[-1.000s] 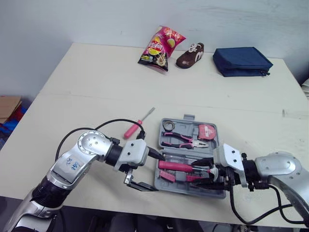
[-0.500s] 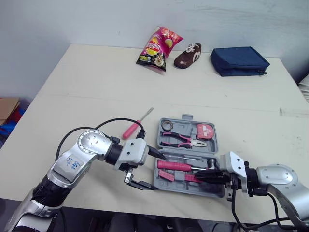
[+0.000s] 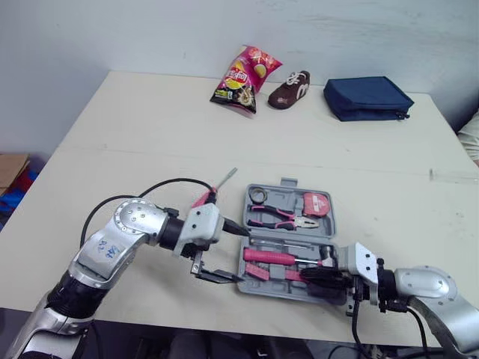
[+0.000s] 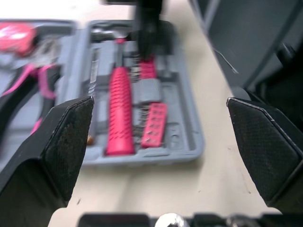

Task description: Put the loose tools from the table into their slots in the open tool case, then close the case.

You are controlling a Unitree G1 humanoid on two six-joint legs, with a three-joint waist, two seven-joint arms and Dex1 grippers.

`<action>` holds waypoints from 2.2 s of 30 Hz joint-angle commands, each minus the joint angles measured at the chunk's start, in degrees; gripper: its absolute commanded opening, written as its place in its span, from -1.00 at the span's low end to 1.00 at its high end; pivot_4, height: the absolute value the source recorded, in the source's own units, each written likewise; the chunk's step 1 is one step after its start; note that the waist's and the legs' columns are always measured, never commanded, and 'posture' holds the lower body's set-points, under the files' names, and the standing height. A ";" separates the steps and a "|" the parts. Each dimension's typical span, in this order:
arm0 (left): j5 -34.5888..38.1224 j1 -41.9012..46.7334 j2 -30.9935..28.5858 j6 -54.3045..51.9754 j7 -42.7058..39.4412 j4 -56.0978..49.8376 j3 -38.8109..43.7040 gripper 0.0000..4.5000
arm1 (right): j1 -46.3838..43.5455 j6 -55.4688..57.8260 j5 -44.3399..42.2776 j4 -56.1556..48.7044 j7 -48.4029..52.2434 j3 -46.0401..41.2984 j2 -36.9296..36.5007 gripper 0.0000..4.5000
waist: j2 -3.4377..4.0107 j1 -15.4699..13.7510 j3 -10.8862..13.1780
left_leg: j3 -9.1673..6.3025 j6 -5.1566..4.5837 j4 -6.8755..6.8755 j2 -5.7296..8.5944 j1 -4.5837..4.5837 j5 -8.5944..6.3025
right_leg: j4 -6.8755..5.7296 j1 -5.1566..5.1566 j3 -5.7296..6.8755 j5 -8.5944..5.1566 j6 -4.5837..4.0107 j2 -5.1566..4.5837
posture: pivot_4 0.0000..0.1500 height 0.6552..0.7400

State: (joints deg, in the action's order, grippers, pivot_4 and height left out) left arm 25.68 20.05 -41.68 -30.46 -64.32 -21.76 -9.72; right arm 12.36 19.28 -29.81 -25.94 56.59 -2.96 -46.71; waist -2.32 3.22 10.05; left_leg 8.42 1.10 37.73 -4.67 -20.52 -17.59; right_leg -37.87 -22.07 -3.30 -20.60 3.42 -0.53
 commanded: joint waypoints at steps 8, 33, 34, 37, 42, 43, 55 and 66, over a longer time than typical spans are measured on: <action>4.08 -18.98 -6.32 -5.85 9.02 4.29 28.40 1.00 | 12.31 12.74 -13.60 -1.81 0.04 -37.99 -3.85 0.81 | 0.05 -0.71 0.04 | -0.05 0.02 -0.48 0.06 0.05 0.01 | 0.26 -0.04 0.05 -0.03 -0.06 -0.03 | 1.00 1.00; -4.12 2.19 3.11 -22.69 33.59 4.59 11.24 1.00 | 4.07 9.69 -16.78 -8.18 6.15 -30.74 -3.26 0.98 | 0.12 -0.03 0.11 | 0.03 0.12 -0.62 0.05 0.23 -0.08 | 0.44 0.15 0.05 0.02 -0.06 0.04 | 1.00 1.00; -4.69 3.77 4.91 -24.00 35.31 5.38 9.88 1.00 | 2.25 10.08 -16.71 -10.56 3.94 -27.42 -2.64 0.98 | 0.11 -0.06 0.12 | 0.03 0.17 -0.62 0.03 0.21 -0.05 | 0.45 0.13 0.05 0.02 -0.06 0.06 | 1.00 1.00; -6.79 5.79 7.14 -25.59 37.66 6.81 6.80 1.00 | -1.12 11.08 -15.83 -14.37 -0.56 -21.14 -1.29 0.98 | 0.12 -0.16 0.11 | 0.03 0.20 -0.56 0.03 0.15 -0.03 | 0.39 0.04 0.05 0.02 -0.05 0.06 | 1.00 1.00; -10.09 6.39 9.02 -21.86 38.16 9.99 3.17 0.78 | -5.53 13.12 -15.55 -17.88 -5.97 -14.14 -0.46 1.00 | 0.11 -0.26 0.12 | 0.10 0.23 -0.53 0.03 0.04 0.00 | 0.30 -0.16 0.01 0.01 -0.06 0.04 | 1.00 1.00; -11.49 6.23 8.97 -20.94 38.61 10.84 2.24 0.64 | -6.30 13.43 -15.24 -18.03 -6.87 -13.25 -0.42 1.00 | 0.12 -0.35 0.11 | 0.11 0.21 -0.47 0.04 -0.08 0.02 | 0.22 -0.28 0.01 0.01 -0.06 0.03 | 1.00 1.00; -9.26 6.86 6.72 -14.77 31.86 6.64 6.83 -0.75 | -9.73 18.37 -16.82 -18.21 -10.44 -14.01 -4.70 1.00 | 0.10 -1.28 0.12 | 0.15 0.18 -0.37 0.03 -0.13 0.09 | 0.03 -0.39 -0.02 0.01 -0.09 0.02 | 1.00 1.00; 1.49 8.06 -3.24 -16.59 6.73 -13.96 -8.59 -0.75 | 4.59 26.56 -22.72 -18.81 3.80 -32.28 -16.04 1.00 | 0.11 -1.63 0.11 | 0.05 0.12 -0.34 0.05 -0.54 0.04 | 0.40 -0.48 0.05 0.00 -0.02 0.02 | 1.00 1.00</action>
State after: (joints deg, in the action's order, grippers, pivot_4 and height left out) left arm 26.31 26.84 -44.83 -46.38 -56.19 -33.24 -16.95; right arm 16.25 45.18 -51.29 -44.47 58.10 -32.26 -62.18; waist -2.21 1.60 10.16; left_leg 8.45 1.20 37.43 -4.62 -21.06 -17.55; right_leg -37.50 -22.55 -3.25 -20.59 3.42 -0.49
